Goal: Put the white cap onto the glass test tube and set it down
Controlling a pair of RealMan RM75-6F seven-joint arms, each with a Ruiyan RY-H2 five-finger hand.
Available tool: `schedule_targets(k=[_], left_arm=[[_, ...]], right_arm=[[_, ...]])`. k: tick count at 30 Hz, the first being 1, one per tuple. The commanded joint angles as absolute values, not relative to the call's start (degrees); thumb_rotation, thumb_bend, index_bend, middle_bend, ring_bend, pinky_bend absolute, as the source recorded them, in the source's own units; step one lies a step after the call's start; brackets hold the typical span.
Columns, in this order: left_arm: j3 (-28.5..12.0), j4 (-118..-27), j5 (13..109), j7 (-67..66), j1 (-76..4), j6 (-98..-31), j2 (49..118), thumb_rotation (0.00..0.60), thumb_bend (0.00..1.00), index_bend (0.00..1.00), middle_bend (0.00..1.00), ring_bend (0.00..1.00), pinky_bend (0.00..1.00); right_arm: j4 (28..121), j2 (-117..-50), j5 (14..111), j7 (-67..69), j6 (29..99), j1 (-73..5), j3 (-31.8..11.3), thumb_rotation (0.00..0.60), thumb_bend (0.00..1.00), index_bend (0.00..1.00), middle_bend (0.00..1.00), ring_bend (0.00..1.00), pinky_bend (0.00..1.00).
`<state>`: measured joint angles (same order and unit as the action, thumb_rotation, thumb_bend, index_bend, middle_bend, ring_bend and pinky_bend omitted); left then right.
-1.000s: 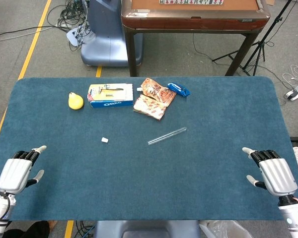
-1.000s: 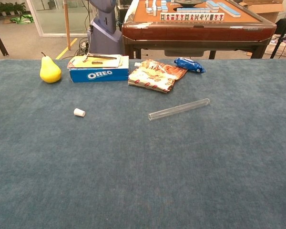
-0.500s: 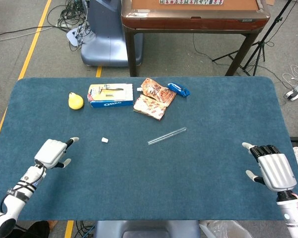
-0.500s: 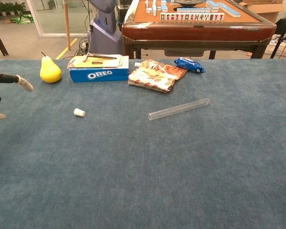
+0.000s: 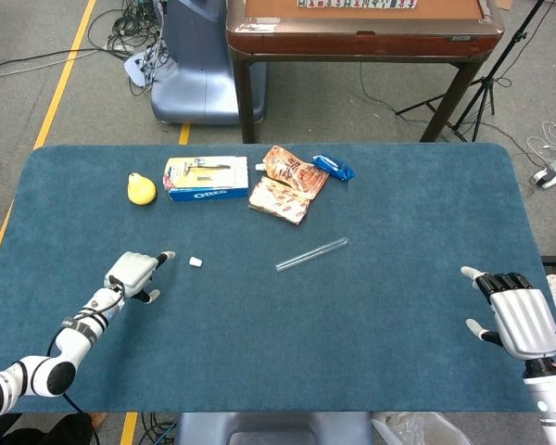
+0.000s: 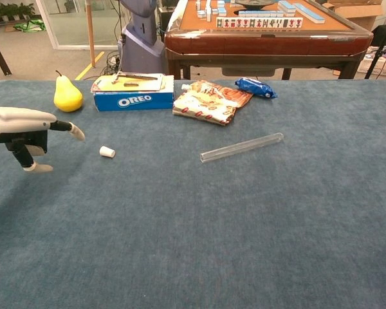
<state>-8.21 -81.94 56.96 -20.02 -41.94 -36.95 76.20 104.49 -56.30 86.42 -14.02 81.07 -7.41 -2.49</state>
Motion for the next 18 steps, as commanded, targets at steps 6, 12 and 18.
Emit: schedule_targets(k=[6,12,18], left_arm=[[-6.7,-79.1,53.5,-20.5,-44.9,-35.5,78.9,0.6,0.29,0.13,0.98,1.0,1.0],[-5.7,-78.9,52.6,-20.4,-46.2,-35.5,79.6,0.6,0.29,0.13,0.98,1.0,1.0],[-4.9,-79.7,52.5,-20.3,-47.0,-36.2,79.9,0.6,0.29,0.13,0.98,1.0,1.0]], right_arm=[[103.8,-56.2,86.1,-12.9,81.3,-6.9,-2.2,0.6,0.13,0.25,0.4,0.36,0.33],[103.5,-56.0,86.0,-12.2,81.9,-6.3,-2.1,0.6,0.13,0.25,0.4,0.37,0.33],[103.0,-56.1,85.8,-11.6,82.2,-5.9,-2.1,0.6,0.13,0.25,0.4,0.37,0.33]])
